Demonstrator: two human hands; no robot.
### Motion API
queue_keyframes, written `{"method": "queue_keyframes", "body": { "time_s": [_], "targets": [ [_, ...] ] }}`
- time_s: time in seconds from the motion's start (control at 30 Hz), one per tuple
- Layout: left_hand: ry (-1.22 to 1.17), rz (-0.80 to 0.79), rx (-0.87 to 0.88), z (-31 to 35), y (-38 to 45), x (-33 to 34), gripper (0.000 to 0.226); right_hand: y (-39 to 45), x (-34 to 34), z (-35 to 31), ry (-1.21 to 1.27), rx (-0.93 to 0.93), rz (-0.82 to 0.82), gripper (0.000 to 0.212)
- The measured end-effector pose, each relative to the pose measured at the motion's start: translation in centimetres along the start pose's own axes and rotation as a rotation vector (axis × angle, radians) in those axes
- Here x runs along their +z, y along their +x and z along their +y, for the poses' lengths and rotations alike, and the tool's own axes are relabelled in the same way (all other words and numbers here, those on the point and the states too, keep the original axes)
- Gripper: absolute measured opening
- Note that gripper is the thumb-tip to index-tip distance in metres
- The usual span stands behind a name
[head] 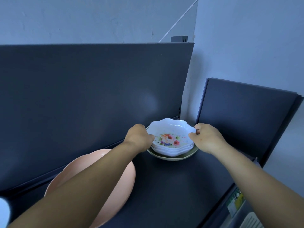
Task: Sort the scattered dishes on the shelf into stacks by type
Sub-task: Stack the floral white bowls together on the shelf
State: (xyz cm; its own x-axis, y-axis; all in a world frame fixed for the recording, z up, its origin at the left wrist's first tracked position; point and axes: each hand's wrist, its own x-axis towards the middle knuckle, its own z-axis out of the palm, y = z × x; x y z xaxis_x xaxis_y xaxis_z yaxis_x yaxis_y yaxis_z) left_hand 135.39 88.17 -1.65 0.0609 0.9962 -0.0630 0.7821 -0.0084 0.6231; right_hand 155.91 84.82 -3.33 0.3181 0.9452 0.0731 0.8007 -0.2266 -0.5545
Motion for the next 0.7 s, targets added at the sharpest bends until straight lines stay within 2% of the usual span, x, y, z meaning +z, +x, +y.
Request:
{"method": "queue_keyframes", "body": {
  "time_s": [0.13,0.23,0.4,0.5,0.7],
  "targets": [
    [0.054,-0.010,-0.002,0.4,0.1,0.1,0.042,-0.2,0.0,-0.3,-0.126,0.004,0.019,0.029],
    [0.001,-0.003,-0.024,0.3,0.3,0.4,0.037,-0.3,0.1,-0.5,-0.142,0.015,0.019,0.031],
    [-0.193,0.039,-0.014,-0.5,0.0,0.8,0.026,-0.4,0.4,0.0,0.144,0.046,0.066,0.025],
    [-0.284,0.097,0.038,-0.9,-0.6,0.5,0.017,-0.7,0.6,0.2,0.294,0.016,0.105,0.014],
    [-0.460,0.207,0.109,-1.7,-2.7,-1.4,0.017,-2.1,0.3,-1.8,0.567,-0.073,0.111,0.025]
  ]
}}
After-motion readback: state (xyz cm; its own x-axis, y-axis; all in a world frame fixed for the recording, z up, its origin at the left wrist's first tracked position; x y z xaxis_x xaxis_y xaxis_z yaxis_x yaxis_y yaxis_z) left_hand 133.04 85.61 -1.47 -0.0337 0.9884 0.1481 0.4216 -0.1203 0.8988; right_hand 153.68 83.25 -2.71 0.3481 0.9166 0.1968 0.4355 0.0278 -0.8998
